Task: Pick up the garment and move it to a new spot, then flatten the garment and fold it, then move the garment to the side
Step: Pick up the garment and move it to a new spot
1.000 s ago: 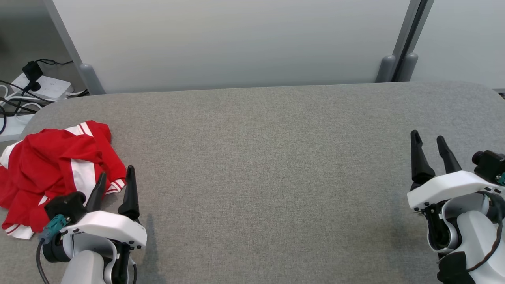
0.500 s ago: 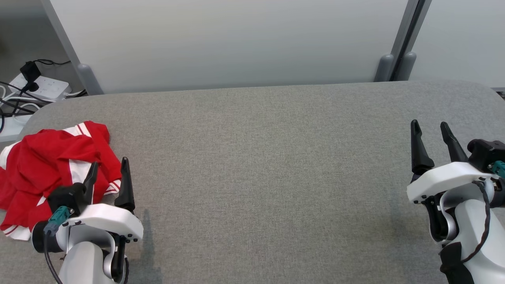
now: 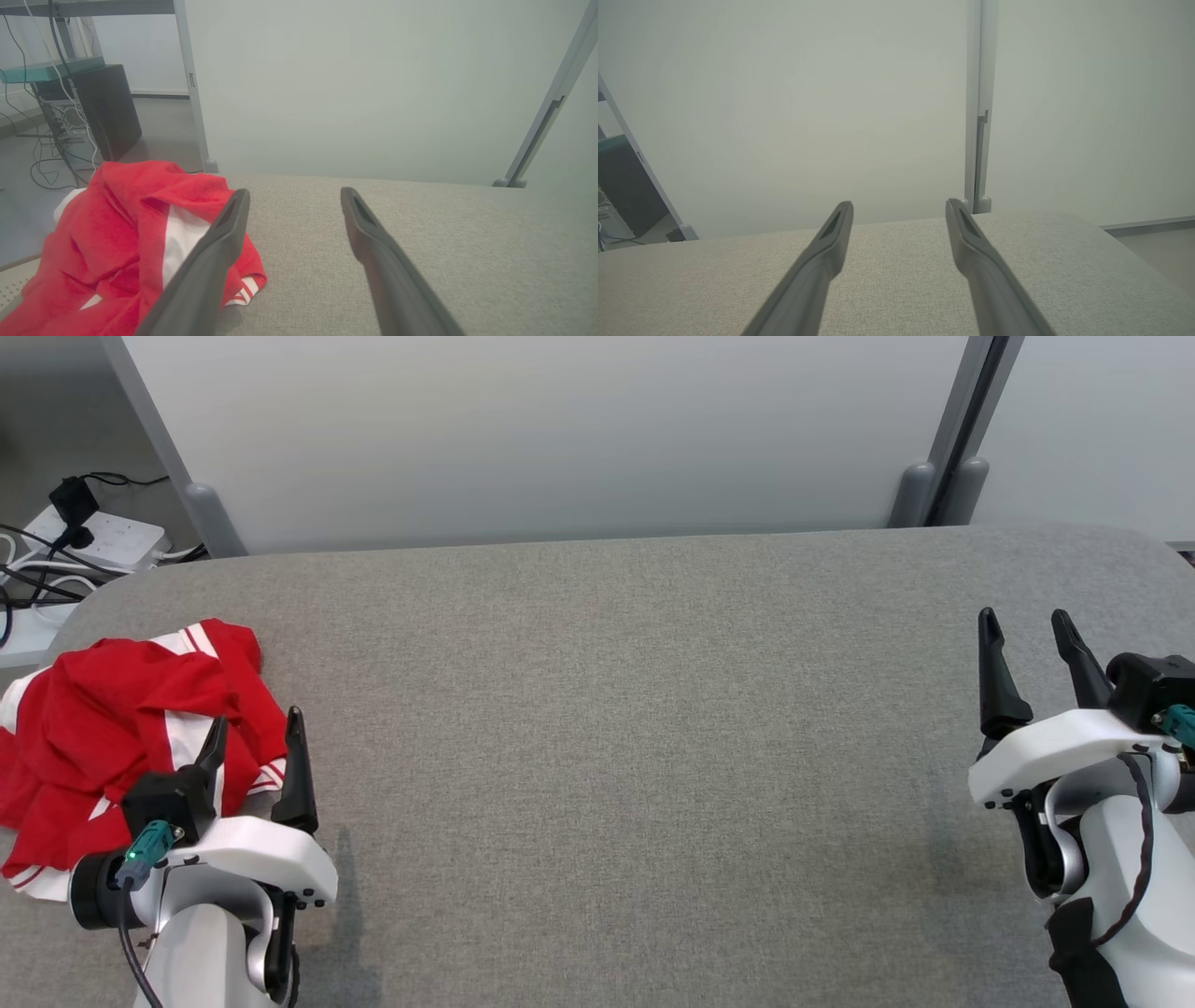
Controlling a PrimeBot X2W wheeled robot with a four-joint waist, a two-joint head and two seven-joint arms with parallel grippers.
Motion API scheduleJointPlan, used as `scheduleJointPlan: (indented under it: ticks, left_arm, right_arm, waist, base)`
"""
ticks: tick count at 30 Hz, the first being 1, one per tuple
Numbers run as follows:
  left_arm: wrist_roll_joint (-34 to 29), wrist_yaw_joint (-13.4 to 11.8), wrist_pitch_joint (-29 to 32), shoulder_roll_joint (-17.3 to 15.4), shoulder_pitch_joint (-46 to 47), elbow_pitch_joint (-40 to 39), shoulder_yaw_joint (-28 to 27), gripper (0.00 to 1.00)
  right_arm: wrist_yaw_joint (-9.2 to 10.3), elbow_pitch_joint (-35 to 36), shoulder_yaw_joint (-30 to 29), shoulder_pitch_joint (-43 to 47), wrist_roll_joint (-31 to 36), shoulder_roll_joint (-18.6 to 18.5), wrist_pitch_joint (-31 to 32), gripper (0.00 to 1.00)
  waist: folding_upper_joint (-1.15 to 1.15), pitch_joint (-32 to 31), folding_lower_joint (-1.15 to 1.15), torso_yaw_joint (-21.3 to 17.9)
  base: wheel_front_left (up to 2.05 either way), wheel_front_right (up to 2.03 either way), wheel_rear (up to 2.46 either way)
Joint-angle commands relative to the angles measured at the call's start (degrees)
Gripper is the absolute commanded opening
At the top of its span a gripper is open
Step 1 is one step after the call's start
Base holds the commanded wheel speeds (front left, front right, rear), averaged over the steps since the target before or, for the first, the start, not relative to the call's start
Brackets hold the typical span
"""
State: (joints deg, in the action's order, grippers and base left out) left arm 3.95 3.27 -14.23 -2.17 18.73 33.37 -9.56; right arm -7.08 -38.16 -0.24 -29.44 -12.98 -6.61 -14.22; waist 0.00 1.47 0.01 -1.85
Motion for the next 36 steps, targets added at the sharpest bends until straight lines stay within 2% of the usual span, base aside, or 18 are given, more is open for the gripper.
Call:
scheduleJointPlan:
  ticks: [1,8,16,29,33,36]
  left_arm:
    - [0.1,-0.4,-0.8,-1.0,2.7,-1.7,-1.7,1.00]
    - [0.2,-0.7,-0.8,-0.9,2.5,-2.1,-1.8,1.00]
    - [0.5,-1.3,-0.8,-0.8,2.3,-2.5,-2.0,1.00]
    - [2.0,-2.1,-0.8,-0.7,0.9,-2.7,-2.6,1.00]
    - [2.7,-2.2,-0.8,-0.7,0.7,-2.4,-2.5,1.00]
    - [3.3,-2.3,-0.8,-0.7,0.6,-2.2,-2.4,1.00]
  right_arm:
    - [-0.41,1.2,0.8,-1.9,0.5,-0.4,-0.8,1.00]
    - [-0.41,1.4,1.6,-1.7,0.6,-0.2,-0.8,1.00]
    - [-0.41,2.1,5.8,-2.2,-0.2,0.6,-0.8,1.00]
    - [-0.41,2.0,12.2,-2.6,-2.5,0.6,-0.8,1.00]
    - [-0.41,2.1,13.4,-2.5,-3.1,0.8,-0.8,1.00]
    - [-0.41,1.9,14.3,-2.6,-3.5,0.9,-0.8,1.00]
  waist:
    - [0.00,0.1,0.00,0.2]
    - [0.00,0.3,0.00,1.9]
    - [0.00,0.6,0.00,6.4]
    - [0.00,1.0,0.00,21.3]
    - [0.00,1.1,0.00,24.3]
    - [0.00,1.3,0.00,24.9]
  base:
    - [0.00,0.00,0.00]
    - [0.00,0.00,0.00]
    - [0.00,0.00,0.00]
    - [0.00,0.00,0.00]
    - [0.00,0.00,0.00]
    - [0.00,0.00,0.00]
